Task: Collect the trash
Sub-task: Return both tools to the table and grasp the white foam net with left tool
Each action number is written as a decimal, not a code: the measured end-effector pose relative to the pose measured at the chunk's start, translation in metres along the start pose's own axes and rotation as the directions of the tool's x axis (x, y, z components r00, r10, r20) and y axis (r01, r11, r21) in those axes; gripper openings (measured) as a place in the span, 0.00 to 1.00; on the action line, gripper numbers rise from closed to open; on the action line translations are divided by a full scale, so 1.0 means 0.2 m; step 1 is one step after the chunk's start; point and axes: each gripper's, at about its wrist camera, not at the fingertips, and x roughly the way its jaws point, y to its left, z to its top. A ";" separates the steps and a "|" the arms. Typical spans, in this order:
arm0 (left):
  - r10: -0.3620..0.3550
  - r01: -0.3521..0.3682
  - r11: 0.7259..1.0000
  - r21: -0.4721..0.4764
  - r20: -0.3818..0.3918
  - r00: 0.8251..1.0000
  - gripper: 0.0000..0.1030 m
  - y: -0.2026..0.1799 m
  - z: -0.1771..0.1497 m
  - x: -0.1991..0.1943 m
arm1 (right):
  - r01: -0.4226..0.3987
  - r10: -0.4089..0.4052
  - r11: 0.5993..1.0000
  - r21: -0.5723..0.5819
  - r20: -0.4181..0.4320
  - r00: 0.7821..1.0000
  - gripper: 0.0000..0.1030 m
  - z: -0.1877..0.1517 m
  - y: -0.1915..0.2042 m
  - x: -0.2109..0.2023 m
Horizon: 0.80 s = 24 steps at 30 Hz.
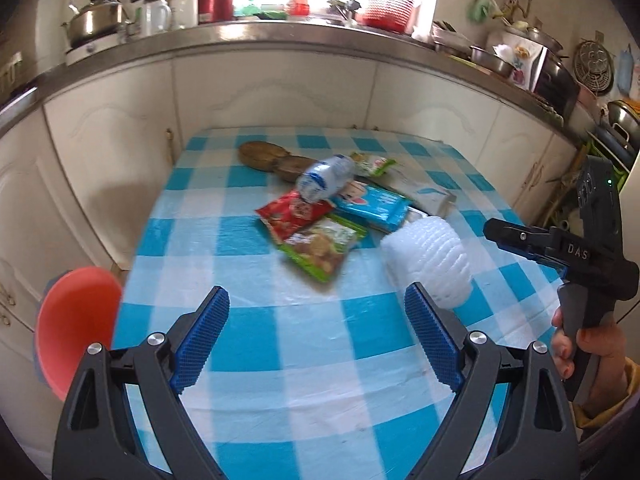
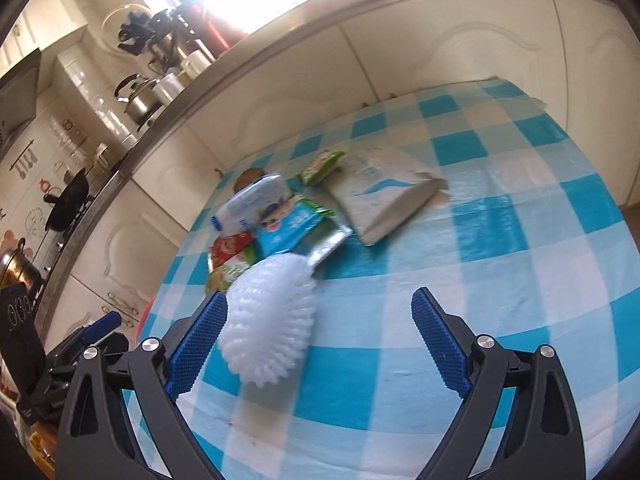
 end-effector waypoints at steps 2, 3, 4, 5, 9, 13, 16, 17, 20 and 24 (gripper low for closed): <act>-0.031 0.031 0.999 0.012 -0.019 0.999 0.87 -0.05 0.01 0.06 | 0.006 -0.006 1.000 0.008 -0.005 1.000 0.90 0.01 -0.06 0.00; -0.045 0.045 0.999 0.025 -0.032 0.998 0.87 -0.09 0.01 0.09 | 0.012 -0.012 1.000 0.013 -0.005 1.000 0.90 0.01 -0.09 0.00; -0.058 0.059 0.998 0.037 -0.040 0.998 0.87 -0.12 0.01 0.11 | 0.020 -0.020 1.000 0.019 -0.004 1.000 0.90 0.02 -0.12 -0.01; -0.075 0.077 0.996 0.050 -0.046 0.996 0.87 -0.15 0.01 0.13 | 0.028 -0.028 0.999 0.026 -0.004 1.000 0.90 0.03 -0.14 -0.01; -0.132 0.139 0.984 0.108 -0.070 0.989 0.87 -0.29 0.00 0.22 | 0.053 -0.052 0.998 0.045 -0.014 0.999 0.90 0.07 -0.23 0.00; -0.158 0.168 0.976 0.135 -0.083 0.984 0.87 -0.40 0.01 0.30 | 0.066 -0.065 0.997 0.029 -0.029 0.997 0.90 0.14 -0.26 0.03; -0.160 0.171 0.977 0.128 -0.095 0.983 0.87 -0.44 0.01 0.37 | 0.042 -0.041 0.999 0.025 -0.050 0.998 0.90 0.20 -0.28 0.06; -0.157 0.169 0.978 0.126 -0.096 0.983 0.87 -0.46 0.01 0.39 | 0.050 -0.049 0.999 0.015 -0.051 0.997 0.90 0.22 -0.28 0.07; -0.149 0.159 0.980 0.122 -0.092 0.985 0.87 -0.48 0.02 0.42 | 0.067 -0.068 0.998 -0.020 -0.054 0.996 0.90 0.27 -0.27 0.10; -0.137 0.146 0.985 0.096 -0.093 0.986 0.87 -0.48 0.03 0.46 | 0.069 -0.072 0.996 -0.051 -0.068 0.995 0.90 0.33 -0.25 0.16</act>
